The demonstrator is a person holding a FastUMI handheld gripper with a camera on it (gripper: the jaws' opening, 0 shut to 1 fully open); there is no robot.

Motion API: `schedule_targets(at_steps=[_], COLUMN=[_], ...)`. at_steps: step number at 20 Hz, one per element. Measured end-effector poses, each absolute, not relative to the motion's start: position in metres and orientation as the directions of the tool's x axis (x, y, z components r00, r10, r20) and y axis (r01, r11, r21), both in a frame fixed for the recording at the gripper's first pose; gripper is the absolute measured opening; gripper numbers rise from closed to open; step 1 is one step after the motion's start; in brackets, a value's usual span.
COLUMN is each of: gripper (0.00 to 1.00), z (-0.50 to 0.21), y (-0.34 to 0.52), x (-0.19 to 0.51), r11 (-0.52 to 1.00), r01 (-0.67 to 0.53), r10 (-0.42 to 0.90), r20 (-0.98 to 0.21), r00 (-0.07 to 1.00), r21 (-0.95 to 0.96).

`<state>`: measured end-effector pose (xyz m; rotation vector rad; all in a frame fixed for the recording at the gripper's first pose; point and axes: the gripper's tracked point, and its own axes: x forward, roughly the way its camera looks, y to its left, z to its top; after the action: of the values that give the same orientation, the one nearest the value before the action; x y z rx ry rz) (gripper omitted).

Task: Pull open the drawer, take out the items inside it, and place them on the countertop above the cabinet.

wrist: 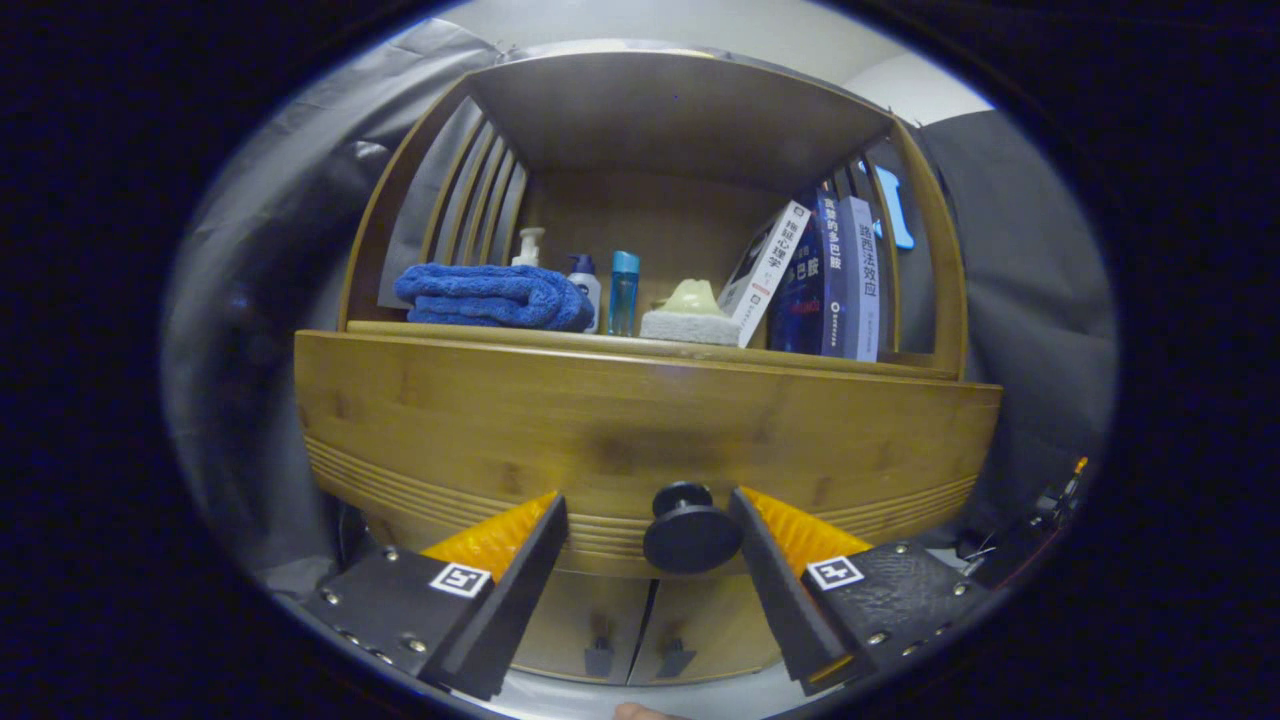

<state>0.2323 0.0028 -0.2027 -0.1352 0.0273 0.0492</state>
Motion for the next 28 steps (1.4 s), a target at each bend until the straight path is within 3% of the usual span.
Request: schedule_targets(at_steps=[16, 28], gripper=[0.99, 0.99], z=[-0.2, -0.232], y=[0.004, 0.008], x=[0.268, 0.239], r11=[0.992, 0.994], r01=[-0.051, -0.052], r10=[0.047, 0.038], r20=[-0.036, -0.137], r00=[0.998, 0.99], r21=[-0.117, -0.101])
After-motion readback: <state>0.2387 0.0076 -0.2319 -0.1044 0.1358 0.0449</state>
